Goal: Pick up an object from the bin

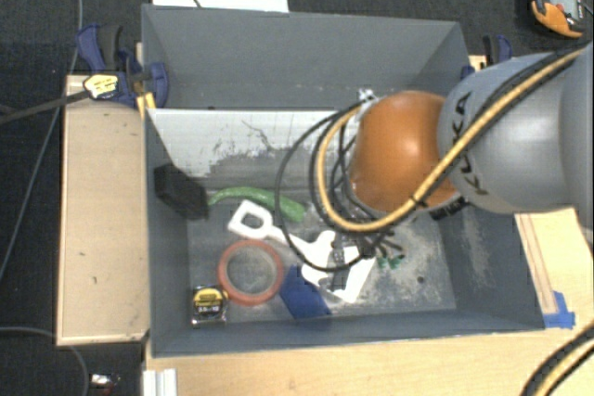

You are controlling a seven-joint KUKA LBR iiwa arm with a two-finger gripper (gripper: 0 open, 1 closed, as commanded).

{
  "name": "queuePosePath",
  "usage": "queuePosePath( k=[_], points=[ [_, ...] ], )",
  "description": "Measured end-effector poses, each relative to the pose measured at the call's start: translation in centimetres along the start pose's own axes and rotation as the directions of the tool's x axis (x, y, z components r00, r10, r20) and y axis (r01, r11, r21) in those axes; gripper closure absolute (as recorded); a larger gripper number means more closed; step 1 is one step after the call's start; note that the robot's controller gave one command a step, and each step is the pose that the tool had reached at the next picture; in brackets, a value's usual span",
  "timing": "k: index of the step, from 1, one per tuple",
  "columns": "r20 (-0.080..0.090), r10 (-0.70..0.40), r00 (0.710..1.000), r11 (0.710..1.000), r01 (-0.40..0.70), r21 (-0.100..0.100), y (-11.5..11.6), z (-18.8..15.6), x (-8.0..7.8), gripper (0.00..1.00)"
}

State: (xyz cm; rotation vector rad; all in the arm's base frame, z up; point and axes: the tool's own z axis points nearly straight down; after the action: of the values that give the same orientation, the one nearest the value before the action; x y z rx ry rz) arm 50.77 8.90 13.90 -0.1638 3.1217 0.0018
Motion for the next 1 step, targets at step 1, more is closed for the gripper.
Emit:
queuePosePath(
  k=[1],
  points=[
    [-0.012,0.068,0.998,0.998,-0.068,-0.001,-0.68,7.25,-0.7,0.0]
  ],
)
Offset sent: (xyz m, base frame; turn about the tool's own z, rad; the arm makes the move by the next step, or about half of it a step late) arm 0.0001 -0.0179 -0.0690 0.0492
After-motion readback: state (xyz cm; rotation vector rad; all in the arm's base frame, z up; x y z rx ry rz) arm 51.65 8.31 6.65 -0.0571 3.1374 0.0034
